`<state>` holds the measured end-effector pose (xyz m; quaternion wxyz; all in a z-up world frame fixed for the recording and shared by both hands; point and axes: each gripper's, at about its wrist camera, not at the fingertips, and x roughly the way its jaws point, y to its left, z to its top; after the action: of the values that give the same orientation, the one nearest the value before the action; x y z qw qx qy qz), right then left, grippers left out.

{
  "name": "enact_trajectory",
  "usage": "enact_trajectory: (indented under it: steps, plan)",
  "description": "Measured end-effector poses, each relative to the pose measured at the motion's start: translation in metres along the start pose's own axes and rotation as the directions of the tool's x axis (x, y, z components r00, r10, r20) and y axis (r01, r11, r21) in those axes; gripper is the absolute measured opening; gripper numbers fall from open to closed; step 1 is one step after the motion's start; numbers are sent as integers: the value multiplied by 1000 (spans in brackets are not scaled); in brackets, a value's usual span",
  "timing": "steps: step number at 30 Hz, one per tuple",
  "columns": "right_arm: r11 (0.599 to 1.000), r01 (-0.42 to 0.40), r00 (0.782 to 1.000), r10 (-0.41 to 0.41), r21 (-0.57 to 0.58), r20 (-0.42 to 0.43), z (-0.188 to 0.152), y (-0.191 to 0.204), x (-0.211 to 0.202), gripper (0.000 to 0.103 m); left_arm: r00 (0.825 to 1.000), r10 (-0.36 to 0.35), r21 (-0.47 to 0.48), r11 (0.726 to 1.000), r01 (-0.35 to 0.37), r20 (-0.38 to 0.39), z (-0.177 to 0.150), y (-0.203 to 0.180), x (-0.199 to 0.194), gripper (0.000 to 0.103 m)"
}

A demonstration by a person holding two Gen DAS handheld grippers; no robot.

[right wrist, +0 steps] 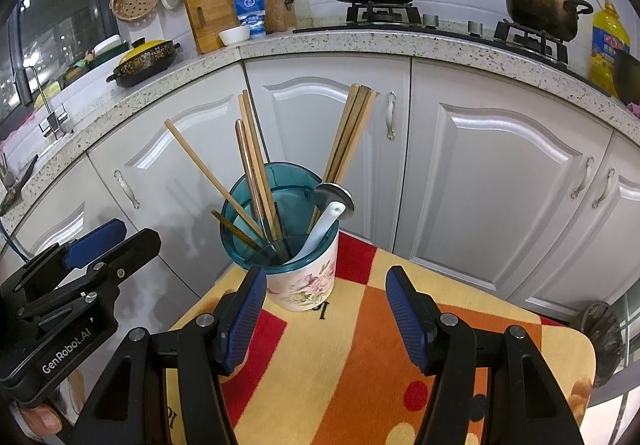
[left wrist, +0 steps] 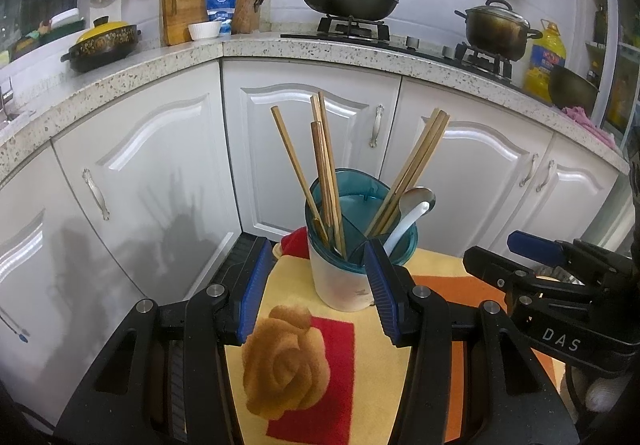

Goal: Organize utensils

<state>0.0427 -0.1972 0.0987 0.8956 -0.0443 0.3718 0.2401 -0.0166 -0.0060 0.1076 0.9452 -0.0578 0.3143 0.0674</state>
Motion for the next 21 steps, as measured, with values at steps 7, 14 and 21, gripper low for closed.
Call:
enact_trajectory:
  steps: [7, 14, 21]
  plan:
    - [1000, 1, 1000, -1, 0, 1, 0, 1, 0, 60, 1000, 3, -2, 1000, -3, 3, 0, 2, -1, 48]
    - [1000, 2, 1000, -2, -4, -3, 1, 1, 0, 60, 1000, 3, -2, 1000, -3, -4, 1, 3, -1, 48]
    - [1000, -1, 1000, 1, -8, -7, 0, 2, 1, 60, 1000, 4, -3, 1000, -4, -5, 1, 4, 0, 48]
